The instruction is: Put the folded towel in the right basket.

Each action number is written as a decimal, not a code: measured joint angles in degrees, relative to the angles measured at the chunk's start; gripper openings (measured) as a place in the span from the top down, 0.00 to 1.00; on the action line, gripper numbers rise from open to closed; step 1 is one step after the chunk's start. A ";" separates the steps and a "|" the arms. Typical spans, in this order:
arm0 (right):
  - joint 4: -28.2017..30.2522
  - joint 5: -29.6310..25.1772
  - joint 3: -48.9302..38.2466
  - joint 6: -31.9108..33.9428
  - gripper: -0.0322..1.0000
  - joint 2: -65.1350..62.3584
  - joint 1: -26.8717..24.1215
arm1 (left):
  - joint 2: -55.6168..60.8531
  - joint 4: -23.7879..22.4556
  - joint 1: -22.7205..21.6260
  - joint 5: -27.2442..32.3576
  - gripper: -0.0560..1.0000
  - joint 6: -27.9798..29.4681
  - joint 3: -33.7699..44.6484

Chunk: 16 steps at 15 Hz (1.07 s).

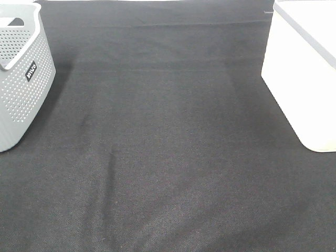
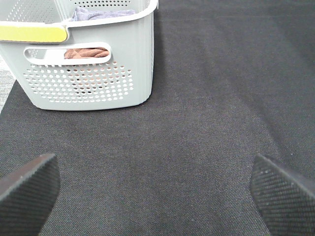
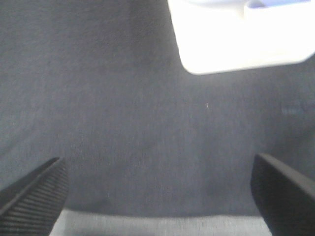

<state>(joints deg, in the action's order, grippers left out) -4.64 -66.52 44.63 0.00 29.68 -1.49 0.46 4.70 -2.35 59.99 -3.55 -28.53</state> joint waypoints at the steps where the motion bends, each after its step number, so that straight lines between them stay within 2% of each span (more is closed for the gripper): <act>1: -0.06 -1.66 -2.75 0.00 0.02 -7.05 0.00 | 0.00 0.00 0.00 0.00 0.03 0.00 0.00; 6: 2.52 -3.50 -9.91 -2.92 0.02 -29.39 0.00 | 0.00 0.00 0.00 0.00 0.03 0.00 0.00; 8: 3.50 -3.67 -12.03 -3.90 0.02 -29.97 0.11 | 0.00 0.00 0.00 0.00 0.03 0.00 0.00; 11: 3.27 -1.26 -15.18 -3.84 0.02 -29.97 1.09 | 0.00 0.06 0.00 0.00 0.03 0.00 0.00; 12: 3.09 1.15 -17.70 -3.84 0.02 -29.97 1.20 | 0.00 0.06 0.00 0.00 0.03 0.00 0.00; 16: 3.04 2.92 -18.51 -3.38 0.02 -29.97 1.32 | 0.00 0.06 0.00 0.00 0.03 0.00 0.00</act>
<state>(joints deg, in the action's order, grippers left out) -1.60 -63.60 26.13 -3.38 -0.29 -0.17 0.46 4.76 -2.35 59.99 -3.55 -28.53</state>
